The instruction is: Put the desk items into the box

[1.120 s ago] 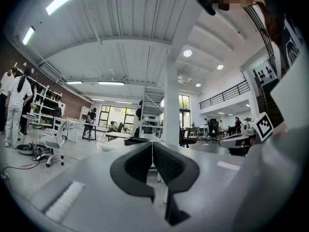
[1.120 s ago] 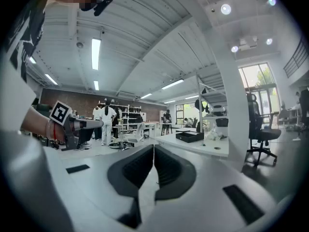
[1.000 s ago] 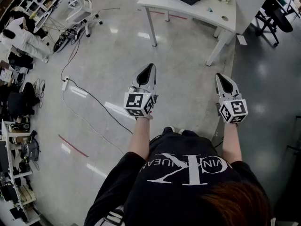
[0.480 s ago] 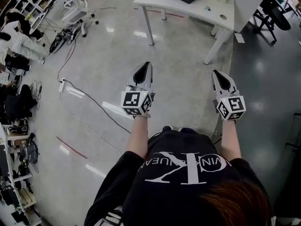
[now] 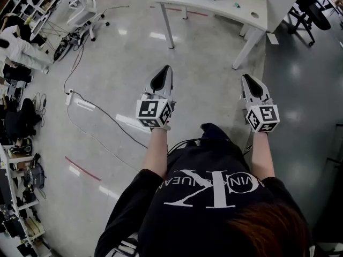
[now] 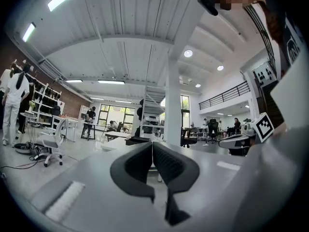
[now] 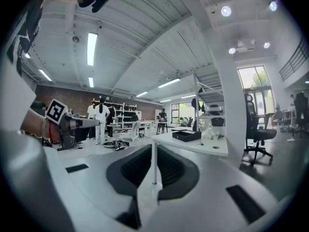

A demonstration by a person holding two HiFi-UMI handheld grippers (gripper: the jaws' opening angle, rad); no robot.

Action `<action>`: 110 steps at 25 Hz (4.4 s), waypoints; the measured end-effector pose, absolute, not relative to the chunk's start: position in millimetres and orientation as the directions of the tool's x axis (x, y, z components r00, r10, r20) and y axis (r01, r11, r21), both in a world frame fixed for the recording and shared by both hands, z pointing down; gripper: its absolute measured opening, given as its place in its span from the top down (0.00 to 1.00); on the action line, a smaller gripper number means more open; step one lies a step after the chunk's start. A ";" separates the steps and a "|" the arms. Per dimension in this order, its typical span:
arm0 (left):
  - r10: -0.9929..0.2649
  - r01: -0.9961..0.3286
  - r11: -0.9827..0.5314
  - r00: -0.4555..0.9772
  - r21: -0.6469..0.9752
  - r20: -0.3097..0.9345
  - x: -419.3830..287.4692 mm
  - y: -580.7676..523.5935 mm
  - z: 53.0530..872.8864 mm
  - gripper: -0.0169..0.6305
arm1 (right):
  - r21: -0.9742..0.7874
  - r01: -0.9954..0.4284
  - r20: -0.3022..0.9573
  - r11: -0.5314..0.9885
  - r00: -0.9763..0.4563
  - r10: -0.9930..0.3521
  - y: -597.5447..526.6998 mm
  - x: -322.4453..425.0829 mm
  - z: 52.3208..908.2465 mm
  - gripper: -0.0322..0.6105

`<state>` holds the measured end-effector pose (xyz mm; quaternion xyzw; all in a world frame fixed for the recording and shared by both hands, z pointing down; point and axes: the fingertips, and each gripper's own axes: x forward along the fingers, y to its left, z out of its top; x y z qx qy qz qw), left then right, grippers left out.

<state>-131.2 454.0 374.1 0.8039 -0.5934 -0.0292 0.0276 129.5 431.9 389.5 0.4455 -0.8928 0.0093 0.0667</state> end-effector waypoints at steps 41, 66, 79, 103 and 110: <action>-0.973 -0.971 -0.216 0.223 0.105 0.062 -75.7 174.6 406.2 0.95 | -0.034 -0.709 0.190 0.704 -0.696 -0.692 127.7 166.5 428.3 0.85; -0.952 -0.956 -0.273 0.285 0.111 0.113 -69.5 63.3 415.3 0.95 | -0.038 -0.711 0.232 0.703 -0.690 -0.686 25.7 154.0 435.3 0.85; -0.912 -0.923 -0.367 0.381 0.117 0.148 -58.4 -35.2 427.0 0.95 | -0.054 -0.770 0.279 0.635 -0.623 -0.731 -54.8 160.2 448.7 0.85; -0.872 -0.899 -0.407 0.435 0.159 0.225 -48.5 -128.8 470.4 0.95 | 0.098 -0.765 0.502 0.637 -0.514 -0.695 -158.7 146.4 507.4 0.84; -0.878 -0.909 -0.385 0.415 0.162 0.241 -50.1 -146.0 474.1 0.95 | 0.148 -0.742 0.567 0.653 -0.478 -0.671 -181.4 144.9 527.5 0.84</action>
